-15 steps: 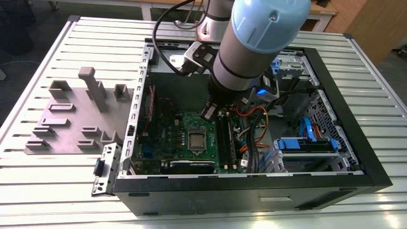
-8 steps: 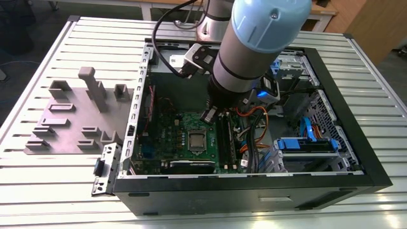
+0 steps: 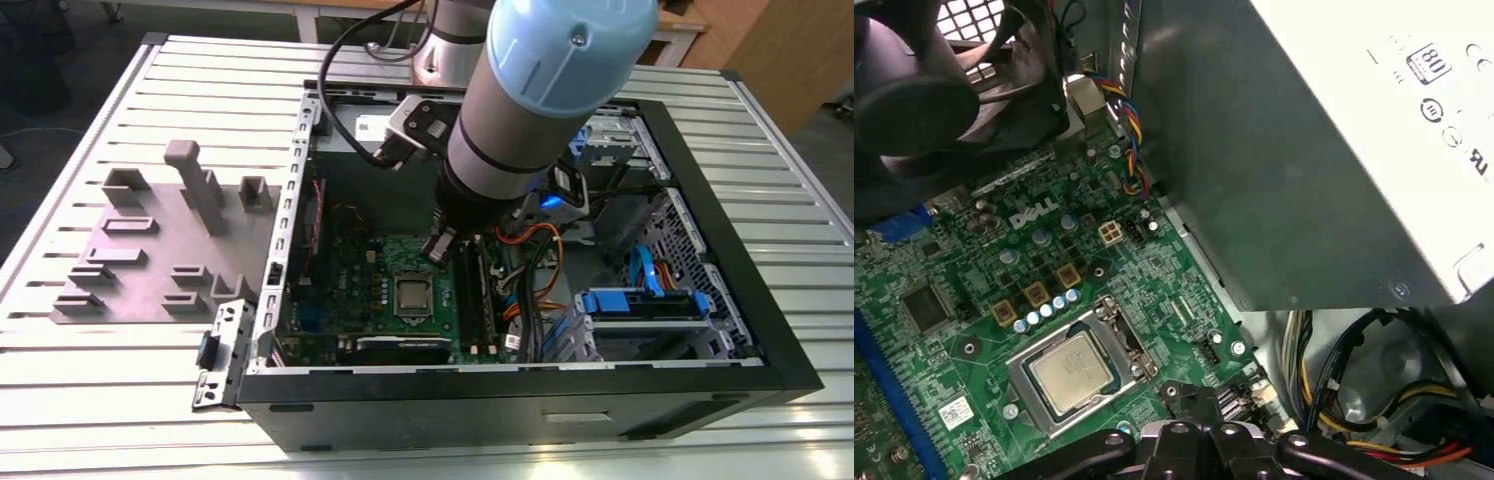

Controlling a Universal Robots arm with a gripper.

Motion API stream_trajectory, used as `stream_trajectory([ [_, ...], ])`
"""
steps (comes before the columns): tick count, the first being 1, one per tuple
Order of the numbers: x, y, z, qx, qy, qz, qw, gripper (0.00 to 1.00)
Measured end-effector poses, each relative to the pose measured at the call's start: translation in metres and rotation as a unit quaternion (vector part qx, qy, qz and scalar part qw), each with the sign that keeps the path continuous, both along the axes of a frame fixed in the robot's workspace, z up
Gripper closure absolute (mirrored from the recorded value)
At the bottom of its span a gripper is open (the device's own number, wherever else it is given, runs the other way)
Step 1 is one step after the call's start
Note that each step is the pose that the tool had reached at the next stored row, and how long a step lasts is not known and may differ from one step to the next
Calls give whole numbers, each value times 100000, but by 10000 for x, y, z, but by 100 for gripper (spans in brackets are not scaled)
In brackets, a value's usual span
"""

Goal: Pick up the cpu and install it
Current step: 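Install the first cpu locking lever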

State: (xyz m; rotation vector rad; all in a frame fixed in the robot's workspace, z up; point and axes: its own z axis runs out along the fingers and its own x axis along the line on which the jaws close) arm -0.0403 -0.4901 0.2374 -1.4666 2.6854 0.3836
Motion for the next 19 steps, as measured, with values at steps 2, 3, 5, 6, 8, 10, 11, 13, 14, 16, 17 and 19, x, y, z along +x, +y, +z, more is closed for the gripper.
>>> stream_trajectory([
  [2,-1,-6,0,-97,1,-5,100000,89],
  [3,-1,-7,0,-97,0,2,100000,89],
  [5,-2,-7,0,-145,0,7,100000,89],
  [6,-2,-7,0,-207,-3,3,100000,89],
  [8,-2,-11,0,-396,0,-3,99999,89],
  [10,-3,-23,-2,-689,-2,-8,99998,89],
  [11,-3,-27,-4,-823,-2,-10,99997,89],
  [13,-2,-29,-8,-1230,-2,3,99992,89],
  [14,-1,-30,-11,-1393,-2,7,99990,89],
  [16,-3,-30,-15,-1573,-1,16,99988,89],
  [17,-6,-33,-17,-1598,-5,78,99987,89],
  [19,-12,-45,-20,-1594,-18,423,99986,89],
])
